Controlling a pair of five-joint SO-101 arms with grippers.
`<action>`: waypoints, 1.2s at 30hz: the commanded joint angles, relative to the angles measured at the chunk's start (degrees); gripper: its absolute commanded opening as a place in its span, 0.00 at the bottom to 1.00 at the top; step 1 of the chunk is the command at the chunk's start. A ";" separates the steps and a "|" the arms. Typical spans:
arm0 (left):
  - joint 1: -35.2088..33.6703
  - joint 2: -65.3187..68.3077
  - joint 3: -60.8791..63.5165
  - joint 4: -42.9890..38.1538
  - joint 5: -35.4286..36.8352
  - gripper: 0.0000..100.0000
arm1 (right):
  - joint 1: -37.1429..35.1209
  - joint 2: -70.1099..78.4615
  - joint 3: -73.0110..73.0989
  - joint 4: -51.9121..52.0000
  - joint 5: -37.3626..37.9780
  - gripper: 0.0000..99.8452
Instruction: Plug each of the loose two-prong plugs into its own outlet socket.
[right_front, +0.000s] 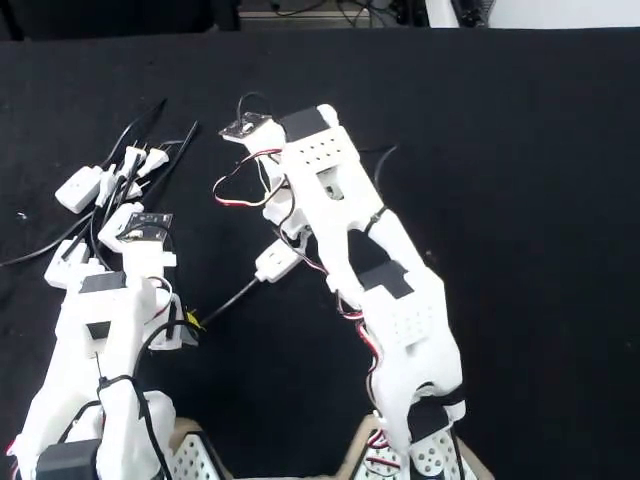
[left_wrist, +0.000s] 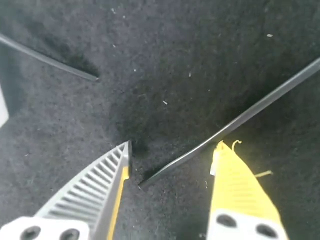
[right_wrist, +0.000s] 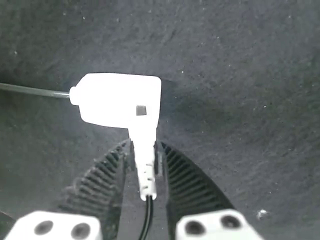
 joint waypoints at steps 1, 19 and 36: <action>0.40 -1.41 -0.57 -0.35 0.35 0.27 | 0.88 -0.22 -2.77 2.02 -0.35 0.01; 0.40 -1.41 -0.66 -0.26 0.35 0.27 | -6.15 -0.13 -2.77 1.76 2.11 0.01; -3.21 -1.41 -1.01 -0.18 0.35 0.27 | -10.37 -1.27 1.54 1.93 10.90 0.01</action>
